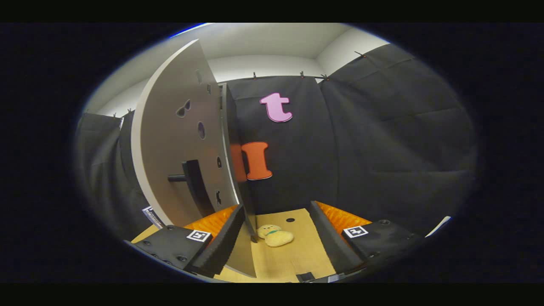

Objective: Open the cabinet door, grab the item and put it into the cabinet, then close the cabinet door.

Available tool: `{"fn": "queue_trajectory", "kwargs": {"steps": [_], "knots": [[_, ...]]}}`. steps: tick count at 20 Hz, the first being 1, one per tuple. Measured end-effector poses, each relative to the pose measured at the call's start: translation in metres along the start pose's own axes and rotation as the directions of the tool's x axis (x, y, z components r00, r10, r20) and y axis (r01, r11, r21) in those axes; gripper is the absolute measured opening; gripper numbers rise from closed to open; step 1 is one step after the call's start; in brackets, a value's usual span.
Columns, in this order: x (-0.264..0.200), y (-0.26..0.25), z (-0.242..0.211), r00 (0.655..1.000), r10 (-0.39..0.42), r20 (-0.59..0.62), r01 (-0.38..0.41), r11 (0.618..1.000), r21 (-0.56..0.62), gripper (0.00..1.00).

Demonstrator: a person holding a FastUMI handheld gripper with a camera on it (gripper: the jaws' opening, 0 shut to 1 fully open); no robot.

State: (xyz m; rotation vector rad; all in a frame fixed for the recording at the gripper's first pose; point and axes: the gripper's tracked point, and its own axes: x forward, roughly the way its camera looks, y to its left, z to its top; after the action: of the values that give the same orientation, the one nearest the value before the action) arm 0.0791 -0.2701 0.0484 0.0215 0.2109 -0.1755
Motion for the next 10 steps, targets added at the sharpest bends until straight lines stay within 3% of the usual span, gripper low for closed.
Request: {"fn": "queue_trajectory", "kwargs": {"steps": [2,10], "knots": [[-0.003,0.0,0.003,1.0,-0.022,0.008,0.023,0.999,-0.031,0.93],[-0.011,0.041,-0.002,0.999,-0.05,-0.003,0.05,0.996,-0.07,0.96]]}}
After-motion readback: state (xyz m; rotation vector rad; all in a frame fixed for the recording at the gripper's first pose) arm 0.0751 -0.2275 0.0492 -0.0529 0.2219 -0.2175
